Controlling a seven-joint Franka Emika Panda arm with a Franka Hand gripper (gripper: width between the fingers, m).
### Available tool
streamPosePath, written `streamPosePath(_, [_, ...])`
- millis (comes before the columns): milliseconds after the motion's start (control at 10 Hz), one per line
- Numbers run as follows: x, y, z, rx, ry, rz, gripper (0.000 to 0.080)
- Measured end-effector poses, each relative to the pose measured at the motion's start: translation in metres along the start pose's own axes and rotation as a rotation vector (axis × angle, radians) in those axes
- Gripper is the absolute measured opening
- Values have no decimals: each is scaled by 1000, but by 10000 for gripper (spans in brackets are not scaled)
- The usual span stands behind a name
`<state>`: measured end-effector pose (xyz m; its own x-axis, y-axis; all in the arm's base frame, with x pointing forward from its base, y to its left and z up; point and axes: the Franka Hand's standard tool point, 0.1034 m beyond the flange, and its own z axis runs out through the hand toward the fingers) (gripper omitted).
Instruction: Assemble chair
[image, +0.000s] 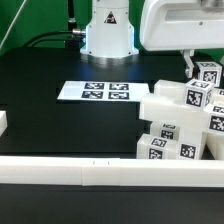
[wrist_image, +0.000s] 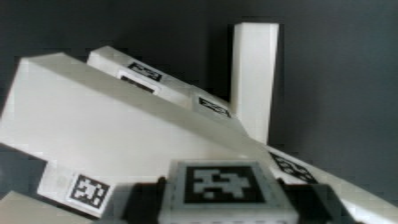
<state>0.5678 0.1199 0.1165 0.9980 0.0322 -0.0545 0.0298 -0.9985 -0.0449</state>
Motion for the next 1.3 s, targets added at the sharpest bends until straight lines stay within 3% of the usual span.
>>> streamPosePath(1100, [4,2,2,0,17,8,282])
streamPosePath(1300, [3,1,3,30,23,245,282])
